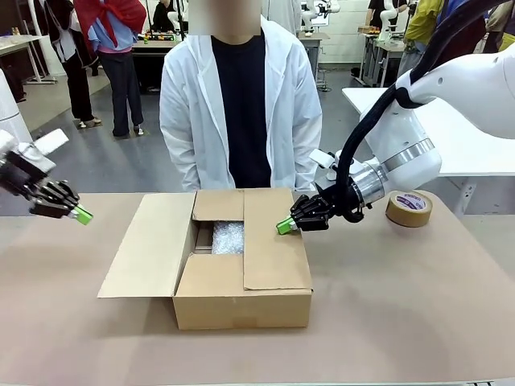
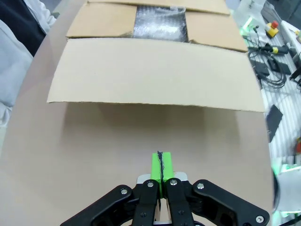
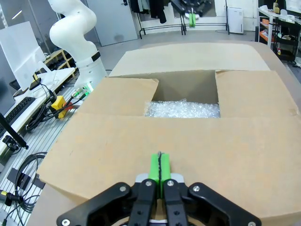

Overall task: Wrap the clocks to prevent damage.
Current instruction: Push the left (or right) flap of the Package Box to close it.

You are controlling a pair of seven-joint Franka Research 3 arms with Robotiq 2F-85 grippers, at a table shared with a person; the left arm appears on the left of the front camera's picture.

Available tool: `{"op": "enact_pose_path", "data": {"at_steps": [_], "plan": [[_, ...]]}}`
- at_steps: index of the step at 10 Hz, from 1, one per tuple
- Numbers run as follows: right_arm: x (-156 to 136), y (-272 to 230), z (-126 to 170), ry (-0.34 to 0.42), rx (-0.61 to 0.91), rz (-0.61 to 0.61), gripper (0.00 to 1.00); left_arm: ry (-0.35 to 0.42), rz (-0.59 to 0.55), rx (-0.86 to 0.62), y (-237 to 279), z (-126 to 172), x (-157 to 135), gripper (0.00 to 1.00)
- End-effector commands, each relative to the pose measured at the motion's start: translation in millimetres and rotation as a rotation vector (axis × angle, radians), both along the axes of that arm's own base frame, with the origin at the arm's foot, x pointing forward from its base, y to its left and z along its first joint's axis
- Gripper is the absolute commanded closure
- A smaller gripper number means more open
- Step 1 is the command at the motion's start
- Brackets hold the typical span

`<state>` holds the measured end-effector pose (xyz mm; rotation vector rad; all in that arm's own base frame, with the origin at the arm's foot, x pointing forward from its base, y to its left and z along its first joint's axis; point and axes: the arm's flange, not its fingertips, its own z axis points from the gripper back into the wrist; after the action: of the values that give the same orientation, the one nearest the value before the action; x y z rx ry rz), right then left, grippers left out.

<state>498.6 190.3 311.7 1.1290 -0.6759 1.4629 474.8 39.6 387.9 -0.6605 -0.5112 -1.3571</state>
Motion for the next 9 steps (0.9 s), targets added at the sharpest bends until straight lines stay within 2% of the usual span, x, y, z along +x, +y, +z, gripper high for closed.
{"op": "enact_pose_path", "data": {"at_steps": [1, 2, 3, 5, 6, 9], "plan": [[-0.4, 0.3, -3.8, 0.003, -0.006, -0.005, 0.99, -0.070, -0.024, 0.011, -12.7, -23.9, -0.5, 1.00], [-0.4, 0.3, -3.8, 0.003, -0.006, -0.005, 0.99, -0.084, -0.016, 0.019, -19.2, -41.8, -2.2, 1.00], [-0.4, 0.3, -3.8, 0.003, -0.006, -0.005, 0.99, -0.077, -0.030, 0.014, -27.1, -49.7, 9.5, 1.00], [-0.4, 0.3, -3.8, 0.003, -0.006, -0.005, 0.99, 0.020, -0.089, -0.072, -43.4, -69.7, -7.2, 1.00], [-0.4, 0.3, -3.8, 0.003, -0.006, -0.005, 0.99, 0.061, -0.125, -0.108, -51.3, -69.2, 0.3, 1.00], [-0.4, 0.3, -3.8, 0.003, -0.006, -0.005, 0.99, 0.074, -0.158, -0.179, -66.8, -62.7, -10.6, 1.00]]}}
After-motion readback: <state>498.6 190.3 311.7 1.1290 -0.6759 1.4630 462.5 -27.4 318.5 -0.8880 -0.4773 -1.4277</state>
